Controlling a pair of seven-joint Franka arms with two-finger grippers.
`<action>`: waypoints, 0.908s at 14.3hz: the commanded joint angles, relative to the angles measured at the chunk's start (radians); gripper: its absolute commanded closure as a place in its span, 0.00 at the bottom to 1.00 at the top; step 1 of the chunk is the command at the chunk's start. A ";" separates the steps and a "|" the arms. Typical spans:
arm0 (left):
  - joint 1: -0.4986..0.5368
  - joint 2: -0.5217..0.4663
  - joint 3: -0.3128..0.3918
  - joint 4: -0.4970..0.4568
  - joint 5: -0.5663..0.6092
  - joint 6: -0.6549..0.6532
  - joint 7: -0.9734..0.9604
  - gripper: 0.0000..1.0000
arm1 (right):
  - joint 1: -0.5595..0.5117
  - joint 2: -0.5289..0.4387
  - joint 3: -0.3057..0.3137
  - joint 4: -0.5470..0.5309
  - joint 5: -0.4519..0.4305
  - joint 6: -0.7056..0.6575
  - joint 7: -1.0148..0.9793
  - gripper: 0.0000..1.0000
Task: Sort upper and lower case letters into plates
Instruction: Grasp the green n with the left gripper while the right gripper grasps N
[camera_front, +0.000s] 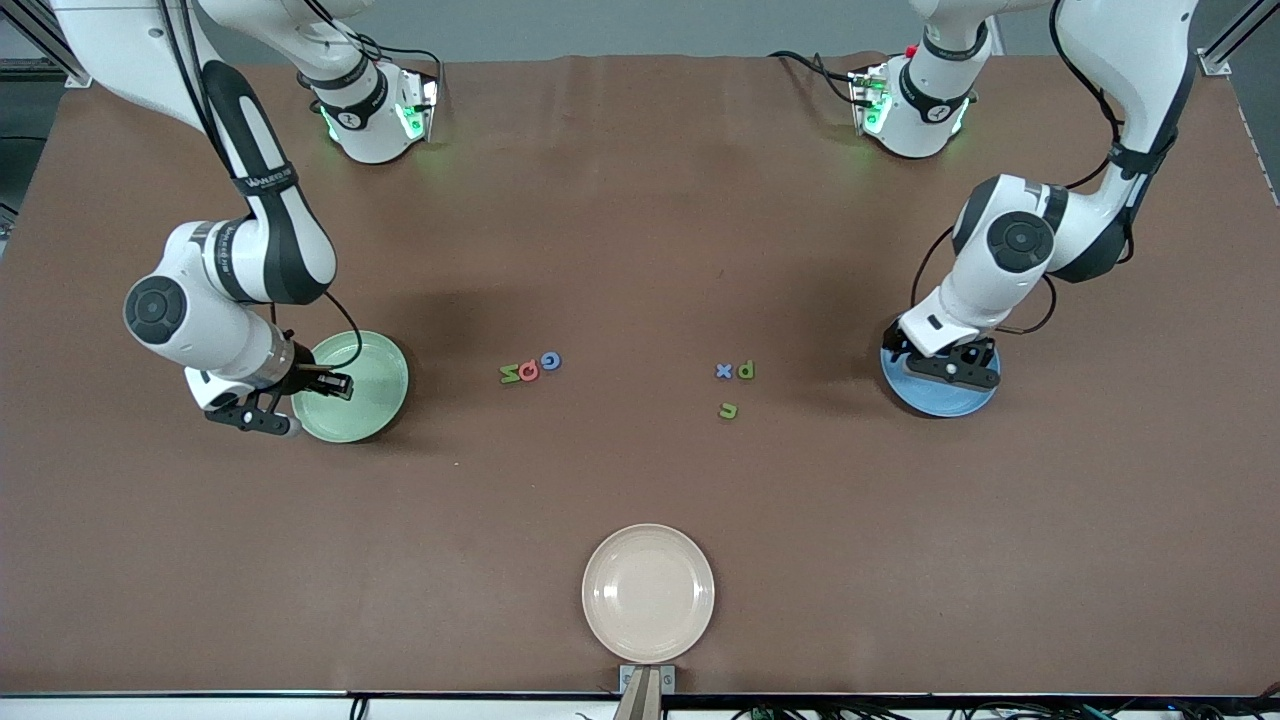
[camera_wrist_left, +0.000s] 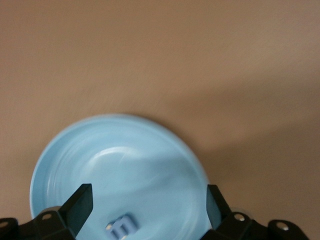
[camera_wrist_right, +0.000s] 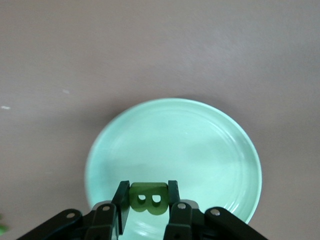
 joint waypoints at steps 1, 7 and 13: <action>-0.030 0.107 -0.066 0.158 -0.008 -0.044 -0.112 0.00 | -0.028 -0.037 0.022 -0.143 -0.016 0.163 -0.033 1.00; -0.216 0.335 -0.065 0.413 0.018 -0.044 -0.326 0.00 | -0.030 0.010 0.024 -0.145 -0.014 0.160 -0.034 0.37; -0.311 0.471 -0.054 0.566 0.064 -0.164 -0.410 0.00 | -0.004 -0.014 0.033 -0.015 -0.004 -0.043 0.042 0.00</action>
